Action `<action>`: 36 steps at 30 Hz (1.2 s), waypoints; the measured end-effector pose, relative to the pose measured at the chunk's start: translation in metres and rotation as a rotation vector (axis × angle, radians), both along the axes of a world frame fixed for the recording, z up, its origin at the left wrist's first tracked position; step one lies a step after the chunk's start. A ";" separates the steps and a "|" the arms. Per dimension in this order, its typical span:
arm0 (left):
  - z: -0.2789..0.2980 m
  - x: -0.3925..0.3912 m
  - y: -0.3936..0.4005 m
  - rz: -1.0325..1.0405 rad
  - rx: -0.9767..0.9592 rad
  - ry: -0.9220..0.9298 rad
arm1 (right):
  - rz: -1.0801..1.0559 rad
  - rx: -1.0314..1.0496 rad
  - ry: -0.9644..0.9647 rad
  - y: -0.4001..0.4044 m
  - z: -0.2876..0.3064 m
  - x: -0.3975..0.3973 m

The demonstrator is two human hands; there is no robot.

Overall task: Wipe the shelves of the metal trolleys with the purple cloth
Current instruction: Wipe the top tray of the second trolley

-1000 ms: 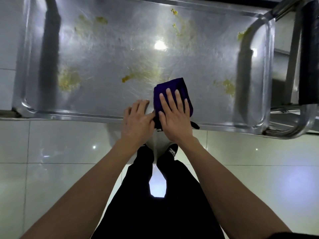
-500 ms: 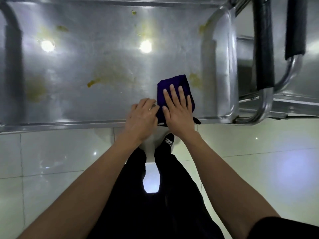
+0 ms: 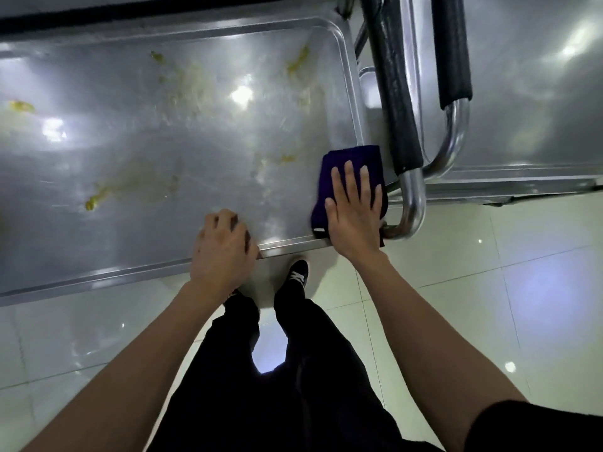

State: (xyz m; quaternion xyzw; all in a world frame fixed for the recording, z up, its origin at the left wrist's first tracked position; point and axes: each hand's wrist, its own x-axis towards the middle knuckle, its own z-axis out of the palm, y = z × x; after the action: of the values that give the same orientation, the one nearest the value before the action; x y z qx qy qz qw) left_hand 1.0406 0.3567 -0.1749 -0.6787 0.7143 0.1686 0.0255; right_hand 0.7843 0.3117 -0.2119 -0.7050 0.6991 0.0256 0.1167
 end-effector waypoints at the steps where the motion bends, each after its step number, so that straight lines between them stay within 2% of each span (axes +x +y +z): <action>1: 0.000 0.000 0.000 0.000 -0.009 0.003 | 0.007 0.001 0.000 0.000 -0.001 0.002; 5: 0.001 0.005 0.003 -0.012 -0.025 0.026 | -0.007 0.028 -0.028 0.000 -0.003 0.014; 10: 0.010 0.012 -0.002 -0.036 0.070 0.066 | 0.067 0.034 -0.064 -0.009 -0.002 0.056; 14: 0.016 0.057 -0.010 -0.082 0.052 0.187 | 0.074 0.034 -0.067 -0.012 -0.003 0.097; 17: 0.017 0.109 -0.007 -0.025 -0.103 0.131 | 0.050 0.044 -0.055 -0.012 -0.002 0.128; 19: 0.014 0.140 -0.004 0.030 -0.140 0.106 | 0.059 0.044 -0.060 -0.014 -0.002 0.153; 24: 0.002 0.179 0.006 -0.049 -0.120 0.119 | 0.109 0.028 -0.093 -0.022 -0.007 0.219; 29: -0.011 0.192 0.011 -0.135 -0.097 0.149 | 0.300 -0.002 -0.064 -0.030 -0.011 0.292; 36: -0.009 0.198 0.012 -0.215 -0.093 0.106 | 0.381 -0.009 -0.079 -0.036 -0.011 0.293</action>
State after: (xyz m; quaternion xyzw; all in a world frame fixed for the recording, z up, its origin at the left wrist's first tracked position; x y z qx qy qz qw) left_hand 1.2388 0.3682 -0.1842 -0.5889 0.7903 0.1672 -0.0262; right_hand 1.0770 0.2762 -0.2225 -0.8254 0.5481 0.0164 0.1342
